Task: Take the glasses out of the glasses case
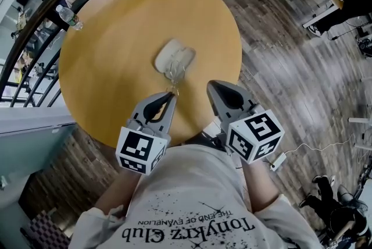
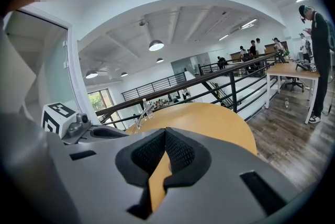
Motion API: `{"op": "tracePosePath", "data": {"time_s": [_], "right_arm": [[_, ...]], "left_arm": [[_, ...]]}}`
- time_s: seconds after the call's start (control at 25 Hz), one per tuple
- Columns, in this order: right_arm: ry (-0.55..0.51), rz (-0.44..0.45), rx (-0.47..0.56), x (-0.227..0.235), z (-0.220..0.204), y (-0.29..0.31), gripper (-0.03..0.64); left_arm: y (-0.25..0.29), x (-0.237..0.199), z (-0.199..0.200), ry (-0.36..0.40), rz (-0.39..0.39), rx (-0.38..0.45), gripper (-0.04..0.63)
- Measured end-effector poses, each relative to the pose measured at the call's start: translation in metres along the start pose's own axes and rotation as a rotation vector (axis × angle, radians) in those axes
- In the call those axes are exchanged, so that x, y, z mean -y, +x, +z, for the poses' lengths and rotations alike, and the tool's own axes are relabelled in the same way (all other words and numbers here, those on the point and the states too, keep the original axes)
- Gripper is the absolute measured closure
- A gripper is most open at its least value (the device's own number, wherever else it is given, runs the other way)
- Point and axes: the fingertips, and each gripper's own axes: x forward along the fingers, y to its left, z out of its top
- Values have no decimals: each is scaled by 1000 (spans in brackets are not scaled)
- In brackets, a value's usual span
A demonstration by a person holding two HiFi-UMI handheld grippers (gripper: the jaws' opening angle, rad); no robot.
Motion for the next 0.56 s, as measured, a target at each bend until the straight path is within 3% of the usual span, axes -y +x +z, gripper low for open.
{"op": "tracePosePath", "data": {"time_s": [0.56], "right_arm": [[-9, 17, -5, -1, 1, -1, 592]], "left_arm": [[1, 3, 0, 1, 2, -11, 561]]}}
